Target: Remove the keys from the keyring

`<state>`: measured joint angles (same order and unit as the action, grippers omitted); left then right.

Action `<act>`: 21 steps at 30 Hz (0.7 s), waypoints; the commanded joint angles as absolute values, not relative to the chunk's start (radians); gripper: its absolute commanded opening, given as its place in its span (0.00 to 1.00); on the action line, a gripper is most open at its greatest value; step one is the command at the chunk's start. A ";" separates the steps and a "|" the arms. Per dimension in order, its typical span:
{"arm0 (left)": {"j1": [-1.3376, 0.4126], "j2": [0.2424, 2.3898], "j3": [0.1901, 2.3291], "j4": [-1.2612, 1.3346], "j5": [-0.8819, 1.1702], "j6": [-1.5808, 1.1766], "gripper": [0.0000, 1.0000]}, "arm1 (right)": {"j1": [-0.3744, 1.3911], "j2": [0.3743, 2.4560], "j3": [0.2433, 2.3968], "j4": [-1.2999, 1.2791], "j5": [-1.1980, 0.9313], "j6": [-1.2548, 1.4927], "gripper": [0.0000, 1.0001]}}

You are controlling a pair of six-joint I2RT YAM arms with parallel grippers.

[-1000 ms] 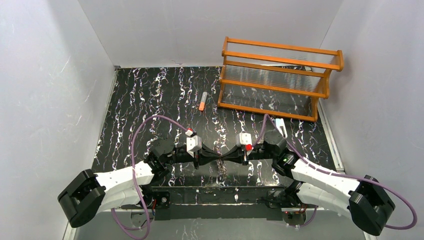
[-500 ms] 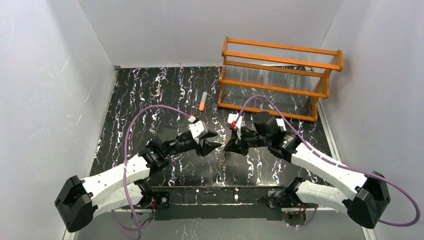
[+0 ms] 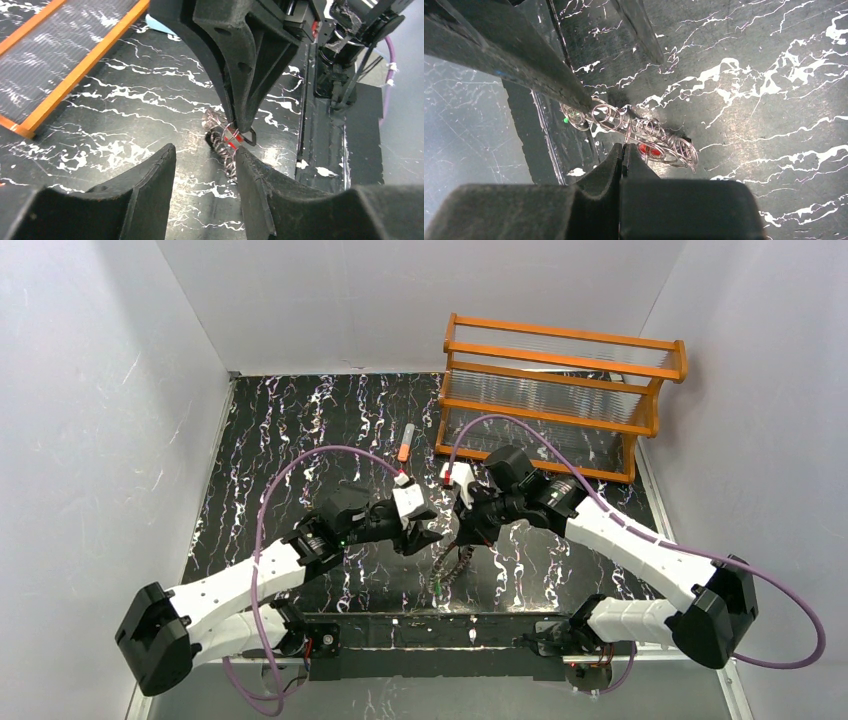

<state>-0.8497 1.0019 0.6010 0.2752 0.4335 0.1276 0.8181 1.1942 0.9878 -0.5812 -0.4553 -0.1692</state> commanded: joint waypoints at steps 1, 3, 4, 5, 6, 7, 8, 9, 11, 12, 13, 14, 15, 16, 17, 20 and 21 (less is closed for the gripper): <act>-0.840 1.048 0.647 0.276 0.562 0.152 0.46 | 0.817 1.212 1.071 -0.632 -0.498 -0.226 0.01; -0.839 1.082 0.657 0.286 0.621 0.151 0.46 | 0.817 1.218 1.084 -0.640 -0.505 -0.242 0.01; -0.838 1.100 0.663 0.290 0.648 0.151 0.45 | 0.817 1.222 1.089 -0.645 -0.510 -0.246 0.01; -0.837 1.118 0.667 0.295 0.670 0.151 0.45 | 0.818 1.224 1.092 -0.648 -0.515 -0.256 0.01; -0.836 1.133 0.669 0.303 0.692 0.148 0.44 | 0.818 1.227 1.095 -0.650 -0.520 -0.261 0.01; -0.833 1.147 0.670 0.316 0.712 0.140 0.44 | 0.817 1.228 1.095 -0.653 -0.525 -0.269 0.01; -0.830 1.157 0.670 0.333 0.729 0.130 0.44 | 0.818 1.231 1.096 -0.657 -0.531 -0.278 0.01; -0.828 1.166 0.670 0.347 0.739 0.121 0.44 | 0.818 1.232 1.095 -0.660 -0.533 -0.284 0.01; -0.824 1.184 0.675 0.359 0.763 0.112 0.42 | 0.818 1.236 1.096 -0.666 -0.541 -0.294 0.01; -0.824 1.196 0.680 0.360 0.771 0.111 0.42 | 0.818 1.238 1.097 -0.669 -0.546 -0.298 0.01; -0.824 1.204 0.684 0.360 0.778 0.108 0.40 | 0.818 1.238 1.097 -0.671 -0.549 -0.300 0.01; -0.824 1.211 0.688 0.358 0.786 0.107 0.39 | 0.816 1.238 1.098 -0.673 -0.550 -0.303 0.01; -0.823 1.217 0.691 0.360 0.791 0.105 0.38 | 0.817 1.239 1.098 -0.674 -0.553 -0.306 0.01; -0.822 1.222 0.693 0.367 0.799 0.101 0.37 | 0.817 1.239 1.099 -0.676 -0.559 -0.309 0.01; -0.822 1.227 0.692 0.376 0.803 0.093 0.36 | 0.817 1.241 1.099 -0.676 -0.565 -0.312 0.01; -0.821 1.244 0.691 0.403 0.810 0.066 0.27 | 0.817 1.242 1.096 -0.673 -0.575 -0.319 0.01; -0.820 1.249 0.693 0.411 0.810 0.056 0.23 | 0.818 1.243 1.095 -0.673 -0.580 -0.320 0.01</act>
